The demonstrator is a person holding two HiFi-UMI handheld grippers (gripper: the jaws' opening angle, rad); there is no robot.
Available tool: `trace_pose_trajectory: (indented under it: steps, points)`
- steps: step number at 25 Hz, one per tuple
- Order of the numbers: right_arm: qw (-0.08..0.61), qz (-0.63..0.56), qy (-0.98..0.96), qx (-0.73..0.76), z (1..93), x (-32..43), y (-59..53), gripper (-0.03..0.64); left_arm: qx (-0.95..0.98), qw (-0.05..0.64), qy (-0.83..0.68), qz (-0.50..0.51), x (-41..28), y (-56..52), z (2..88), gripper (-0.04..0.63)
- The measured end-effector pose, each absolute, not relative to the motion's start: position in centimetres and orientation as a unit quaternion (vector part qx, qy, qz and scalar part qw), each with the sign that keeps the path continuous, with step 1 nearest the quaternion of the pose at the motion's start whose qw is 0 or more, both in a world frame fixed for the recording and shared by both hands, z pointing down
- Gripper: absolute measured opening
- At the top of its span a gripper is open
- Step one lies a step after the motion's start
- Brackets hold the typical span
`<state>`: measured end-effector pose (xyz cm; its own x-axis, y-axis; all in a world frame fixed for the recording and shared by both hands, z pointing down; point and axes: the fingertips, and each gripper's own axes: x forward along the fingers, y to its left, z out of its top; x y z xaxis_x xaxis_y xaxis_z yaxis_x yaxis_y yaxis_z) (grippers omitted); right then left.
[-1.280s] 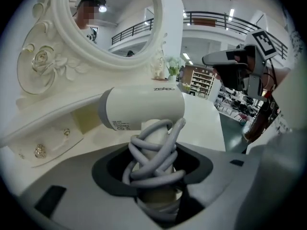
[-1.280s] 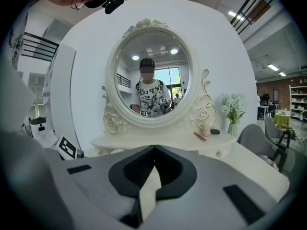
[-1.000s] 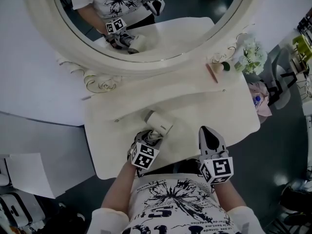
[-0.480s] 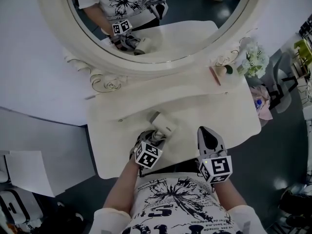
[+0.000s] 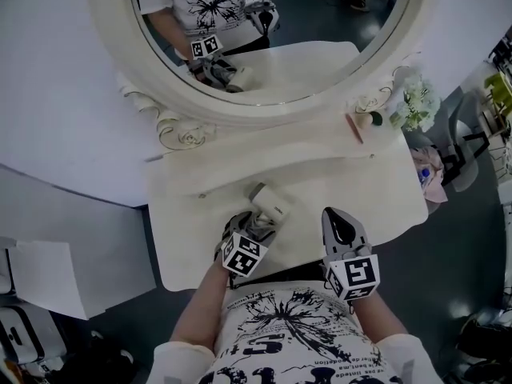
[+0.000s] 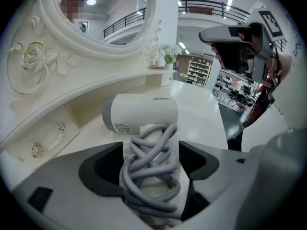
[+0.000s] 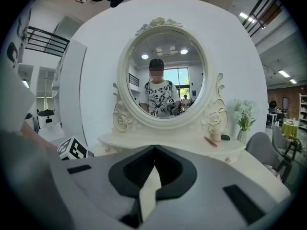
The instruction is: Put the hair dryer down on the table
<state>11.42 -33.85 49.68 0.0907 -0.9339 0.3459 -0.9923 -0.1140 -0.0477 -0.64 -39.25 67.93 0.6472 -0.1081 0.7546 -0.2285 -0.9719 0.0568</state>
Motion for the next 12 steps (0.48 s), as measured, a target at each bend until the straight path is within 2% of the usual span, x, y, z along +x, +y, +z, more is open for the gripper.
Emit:
trace_pose_trajectory:
  steps: [4, 7, 8, 10, 12]
  points:
    - [0.095, 0.144, -0.663, 0.729, 49.3, 10.9, -34.0, 0.017, 0.92, 0.068, -0.109, 0.37, -0.8, -39.6, 65.3, 0.339]
    - [0.088, 0.139, -0.669, 0.724, 48.7, 10.3, -34.3, 0.017, 0.939, 0.074, -0.143, 0.304, -0.9, -40.4, 61.6, 0.331]
    - [0.085, 0.137, -0.672, 0.723, 48.5, 10.1, -34.4, 0.017, 0.942, 0.083, -0.16, 0.283, -1.1, -40.8, 60.4, 0.302]
    - [0.079, 0.134, -0.678, 0.718, 48.2, 9.5, -34.7, 0.017, 0.943, 0.095, -0.196, 0.253, -1.8, -41.6, 58.5, 0.149]
    - [0.076, 0.129, -0.686, 0.712, 47.8, 8.9, -35.0, 0.017, 0.942, 0.092, -0.215, 0.242, -2.2, -42.2, 57.1, 0.088]
